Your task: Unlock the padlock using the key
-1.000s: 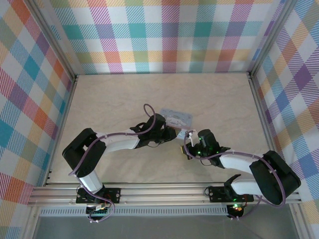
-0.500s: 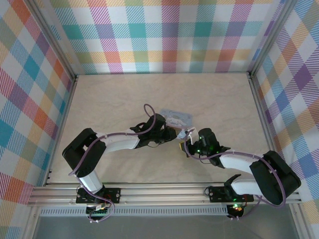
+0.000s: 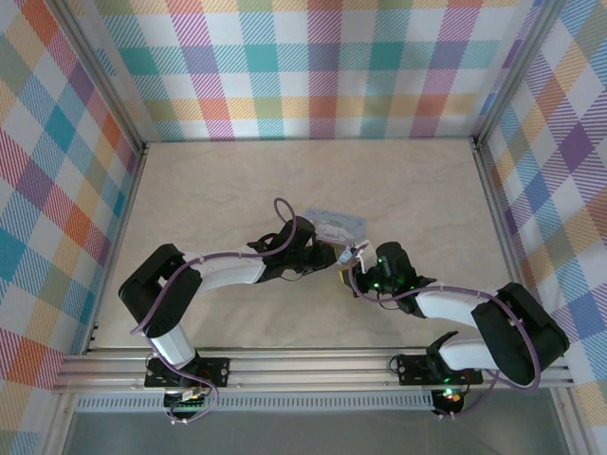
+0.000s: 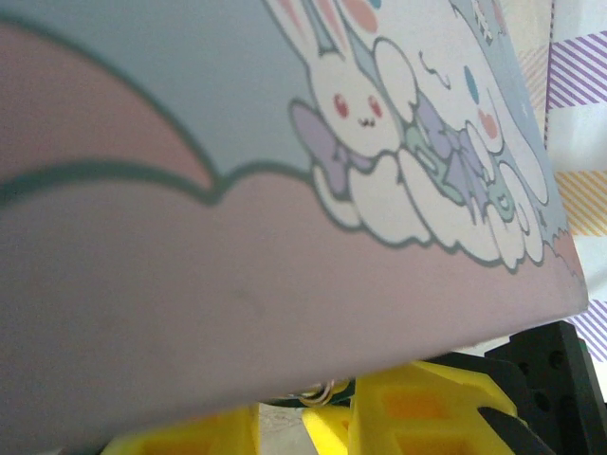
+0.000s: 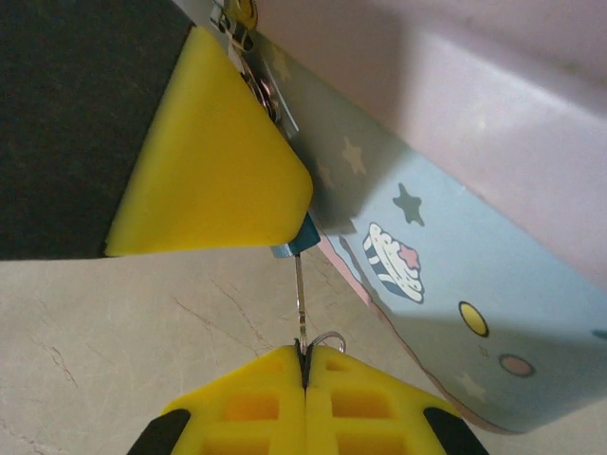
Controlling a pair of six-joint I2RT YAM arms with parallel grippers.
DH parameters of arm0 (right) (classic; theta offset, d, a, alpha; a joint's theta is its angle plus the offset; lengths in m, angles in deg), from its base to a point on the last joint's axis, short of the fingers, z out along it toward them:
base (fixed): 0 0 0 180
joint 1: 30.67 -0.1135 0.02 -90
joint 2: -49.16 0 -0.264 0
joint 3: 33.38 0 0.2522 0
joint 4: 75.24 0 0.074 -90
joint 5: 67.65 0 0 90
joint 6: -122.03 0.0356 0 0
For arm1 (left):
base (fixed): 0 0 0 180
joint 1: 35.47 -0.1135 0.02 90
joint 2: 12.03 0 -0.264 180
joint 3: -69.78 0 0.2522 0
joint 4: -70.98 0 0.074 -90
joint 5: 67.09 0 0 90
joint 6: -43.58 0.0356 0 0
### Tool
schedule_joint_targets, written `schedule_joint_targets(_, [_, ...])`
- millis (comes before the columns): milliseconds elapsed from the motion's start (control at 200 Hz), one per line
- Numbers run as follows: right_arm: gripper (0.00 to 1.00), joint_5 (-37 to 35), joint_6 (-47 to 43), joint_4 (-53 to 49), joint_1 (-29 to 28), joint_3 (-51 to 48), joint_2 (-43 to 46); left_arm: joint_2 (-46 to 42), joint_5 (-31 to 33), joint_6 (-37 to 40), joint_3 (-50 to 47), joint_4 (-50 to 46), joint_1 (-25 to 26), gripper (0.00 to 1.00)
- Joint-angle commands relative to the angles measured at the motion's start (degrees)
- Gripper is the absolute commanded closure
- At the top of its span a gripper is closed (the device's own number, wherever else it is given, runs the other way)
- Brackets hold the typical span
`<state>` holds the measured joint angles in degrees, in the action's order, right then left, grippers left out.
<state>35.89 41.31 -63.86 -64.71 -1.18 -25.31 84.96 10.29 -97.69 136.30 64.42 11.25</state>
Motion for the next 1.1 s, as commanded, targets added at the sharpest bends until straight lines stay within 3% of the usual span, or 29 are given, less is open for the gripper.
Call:
schedule_joint_targets(0, [1.00, 0.7, -2.1, 2.8, 0.3, 1.2, -0.5, -1.6, -0.9, -0.1, 0.5, 0.3, -0.4, 0.78])
schedule_joint_targets(1100, [1.00, -1.4, -13.5, 10.4, 0.6, 1.4, -4.6, -1.1, -3.4, 0.5, 1.5, -1.5, -0.4, 0.78])
